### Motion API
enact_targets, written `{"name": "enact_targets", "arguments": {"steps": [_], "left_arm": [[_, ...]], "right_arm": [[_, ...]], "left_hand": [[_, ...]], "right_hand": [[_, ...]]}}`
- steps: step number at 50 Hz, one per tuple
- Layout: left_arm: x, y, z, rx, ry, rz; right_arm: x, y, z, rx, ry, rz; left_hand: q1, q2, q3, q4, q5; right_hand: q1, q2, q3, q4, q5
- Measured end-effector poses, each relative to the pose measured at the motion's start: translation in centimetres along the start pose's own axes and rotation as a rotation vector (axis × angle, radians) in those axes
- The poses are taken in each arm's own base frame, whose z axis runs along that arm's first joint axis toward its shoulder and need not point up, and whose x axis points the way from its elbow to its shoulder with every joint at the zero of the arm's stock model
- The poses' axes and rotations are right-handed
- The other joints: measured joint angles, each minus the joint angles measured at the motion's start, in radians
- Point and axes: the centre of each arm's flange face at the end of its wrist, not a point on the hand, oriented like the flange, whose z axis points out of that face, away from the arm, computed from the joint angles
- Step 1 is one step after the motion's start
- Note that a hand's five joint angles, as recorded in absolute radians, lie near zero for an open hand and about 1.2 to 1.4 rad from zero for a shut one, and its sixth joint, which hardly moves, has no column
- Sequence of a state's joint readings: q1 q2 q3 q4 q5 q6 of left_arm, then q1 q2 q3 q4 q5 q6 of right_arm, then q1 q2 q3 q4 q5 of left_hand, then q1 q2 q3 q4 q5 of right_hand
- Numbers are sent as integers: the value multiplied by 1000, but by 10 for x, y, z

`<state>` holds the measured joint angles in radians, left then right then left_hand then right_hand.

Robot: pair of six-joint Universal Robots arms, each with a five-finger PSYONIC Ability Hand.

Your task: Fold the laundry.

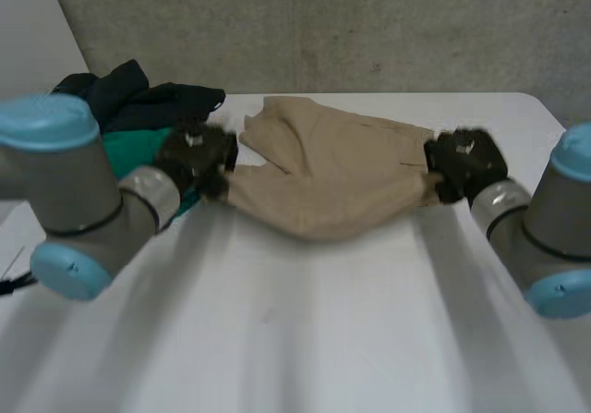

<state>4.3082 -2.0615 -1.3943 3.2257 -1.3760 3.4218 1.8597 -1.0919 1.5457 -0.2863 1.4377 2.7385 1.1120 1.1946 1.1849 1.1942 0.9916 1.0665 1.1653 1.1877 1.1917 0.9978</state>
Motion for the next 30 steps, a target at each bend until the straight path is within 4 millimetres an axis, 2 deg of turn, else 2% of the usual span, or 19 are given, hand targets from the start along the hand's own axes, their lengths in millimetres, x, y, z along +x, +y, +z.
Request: {"name": "enact_targets", "arguments": {"steps": [3,8,13,17,22,26,30], "left_arm": [[5,11,-14,-83,18,56],[12,14,-47,-230,62,136],[23,12,-96,-426,164,189],[36,13,-134,-568,283,240],[48,11,-167,-671,415,313],[50,4,-171,-652,435,354],[44,-12,-146,-515,356,379]], "right_arm": [[-6,9,-9,-65,-32,-46],[-11,7,-34,-166,-88,-115],[-11,-4,-74,-302,-177,-213],[-15,-5,-107,-421,-283,-312],[-20,-2,-137,-507,-409,-429],[-19,-2,-138,-494,-435,-481],[-15,-5,-120,-439,-386,-476]], "left_hand": [[0,0,0,0,0],[0,0,0,0,0],[0,0,0,0,0],[0,0,0,0,0],[0,0,0,0,0],[0,0,0,0,0],[0,0,0,0,0]], "right_hand": [[0,0,0,0,0],[0,0,0,0,0],[0,0,0,0,0],[0,0,0,0,0],[0,0,0,0,0],[0,0,0,0,0],[0,0,0,0,0]]}}
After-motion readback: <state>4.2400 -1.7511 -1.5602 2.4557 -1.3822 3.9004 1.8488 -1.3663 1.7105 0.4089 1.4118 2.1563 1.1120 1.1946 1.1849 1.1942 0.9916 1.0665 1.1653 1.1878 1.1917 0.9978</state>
